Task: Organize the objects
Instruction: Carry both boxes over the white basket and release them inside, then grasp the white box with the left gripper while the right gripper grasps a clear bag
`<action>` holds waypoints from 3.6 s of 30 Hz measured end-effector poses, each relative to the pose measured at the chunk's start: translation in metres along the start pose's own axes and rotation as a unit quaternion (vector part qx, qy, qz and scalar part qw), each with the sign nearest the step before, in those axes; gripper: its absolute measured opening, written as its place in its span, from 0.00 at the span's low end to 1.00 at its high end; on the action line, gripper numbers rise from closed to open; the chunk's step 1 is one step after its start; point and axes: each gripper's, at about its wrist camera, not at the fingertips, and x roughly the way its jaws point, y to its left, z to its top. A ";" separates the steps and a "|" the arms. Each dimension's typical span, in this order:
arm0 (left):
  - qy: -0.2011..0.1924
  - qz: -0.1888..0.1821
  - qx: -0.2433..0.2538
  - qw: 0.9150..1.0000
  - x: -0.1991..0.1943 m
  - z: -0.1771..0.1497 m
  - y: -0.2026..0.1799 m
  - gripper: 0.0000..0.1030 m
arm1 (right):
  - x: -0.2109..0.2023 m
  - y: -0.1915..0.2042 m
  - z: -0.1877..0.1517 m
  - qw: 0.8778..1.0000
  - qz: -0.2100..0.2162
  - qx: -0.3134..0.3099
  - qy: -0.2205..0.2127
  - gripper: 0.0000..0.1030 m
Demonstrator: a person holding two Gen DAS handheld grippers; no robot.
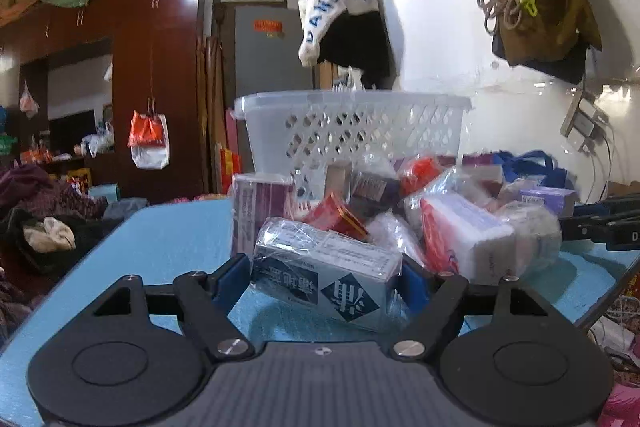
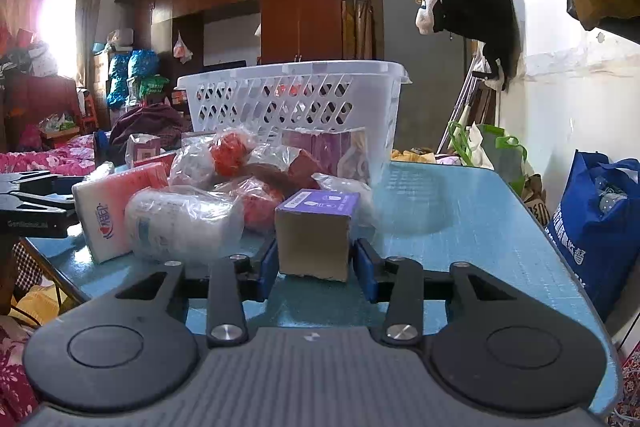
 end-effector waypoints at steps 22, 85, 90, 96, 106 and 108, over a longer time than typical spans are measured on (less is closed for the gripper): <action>-0.022 0.007 -0.035 0.999 -0.015 0.028 0.019 0.78 | -0.023 -0.022 0.020 0.999 -0.001 0.028 -0.019 0.43; 0.031 -0.068 0.002 0.997 -0.014 0.016 -0.055 0.30 | 0.040 -0.014 0.038 0.999 -0.028 0.005 0.044 0.40; 0.013 -0.072 -0.001 0.997 -0.023 0.021 -0.048 0.30 | 0.036 -0.018 0.038 0.999 -0.017 0.020 0.031 0.40; -0.011 -0.065 -0.007 0.998 -0.033 0.031 -0.036 0.30 | 0.027 -0.021 0.039 0.999 -0.010 0.038 0.009 0.39; -0.017 -0.054 -0.021 0.998 -0.031 0.037 -0.018 0.30 | 0.017 -0.018 0.047 0.999 -0.009 0.039 -0.020 0.40; -0.019 -0.052 -0.025 0.998 -0.031 0.037 -0.015 0.30 | 0.016 -0.018 0.047 0.999 -0.006 0.043 -0.028 0.40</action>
